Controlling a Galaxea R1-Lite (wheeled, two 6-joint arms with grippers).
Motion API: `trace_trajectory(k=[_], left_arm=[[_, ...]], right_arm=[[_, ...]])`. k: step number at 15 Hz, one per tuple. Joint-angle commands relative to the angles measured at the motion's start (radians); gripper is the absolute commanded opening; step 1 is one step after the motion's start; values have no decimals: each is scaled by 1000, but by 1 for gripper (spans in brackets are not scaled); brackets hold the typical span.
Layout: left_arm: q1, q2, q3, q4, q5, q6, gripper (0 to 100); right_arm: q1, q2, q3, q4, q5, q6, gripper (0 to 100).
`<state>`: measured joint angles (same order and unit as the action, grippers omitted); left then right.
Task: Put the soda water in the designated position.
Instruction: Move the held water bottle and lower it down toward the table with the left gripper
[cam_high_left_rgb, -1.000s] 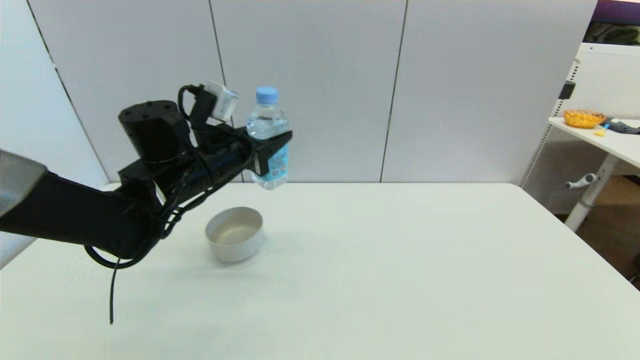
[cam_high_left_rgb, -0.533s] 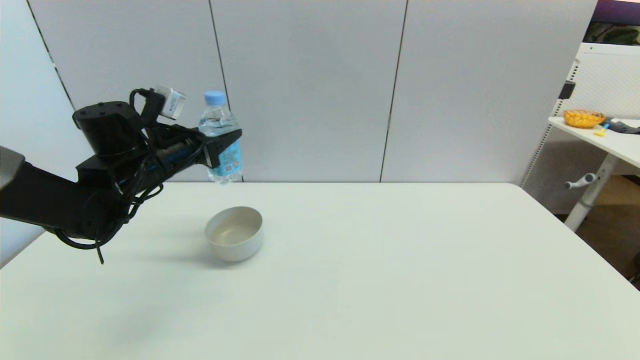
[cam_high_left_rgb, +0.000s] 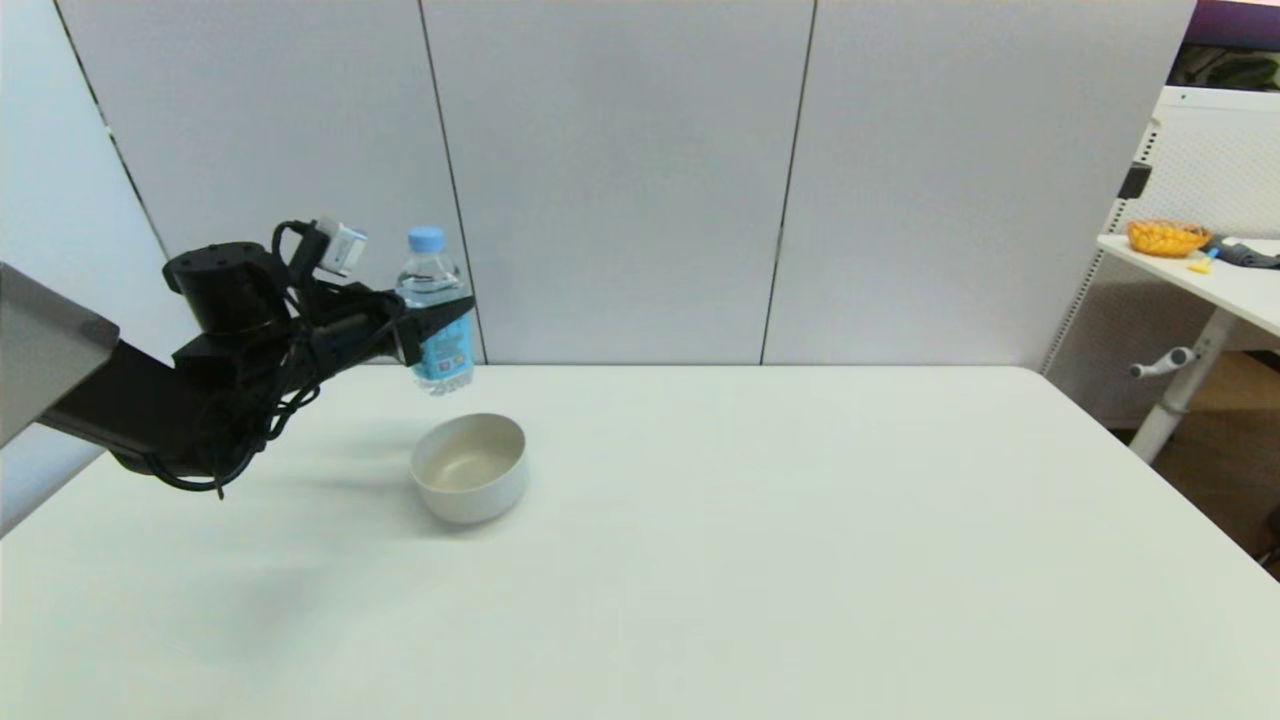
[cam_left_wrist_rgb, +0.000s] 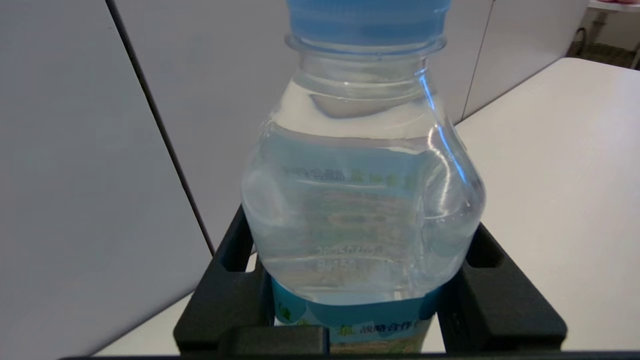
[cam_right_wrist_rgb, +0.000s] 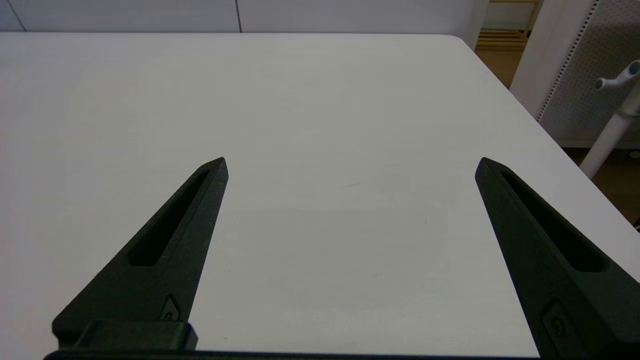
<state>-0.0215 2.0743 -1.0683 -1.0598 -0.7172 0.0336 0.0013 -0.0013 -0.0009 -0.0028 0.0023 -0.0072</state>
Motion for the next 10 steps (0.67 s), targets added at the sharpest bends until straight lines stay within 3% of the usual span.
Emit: trace_trajectory(k=[1,10], left_arm=[[35,119,-111,-2,-87,-1,0],[-18,287,-252,-14,-122,-11,0]], right_arm=[[0,1,-1,0,1,0,100],[0,1,-1,0,1,0,100]])
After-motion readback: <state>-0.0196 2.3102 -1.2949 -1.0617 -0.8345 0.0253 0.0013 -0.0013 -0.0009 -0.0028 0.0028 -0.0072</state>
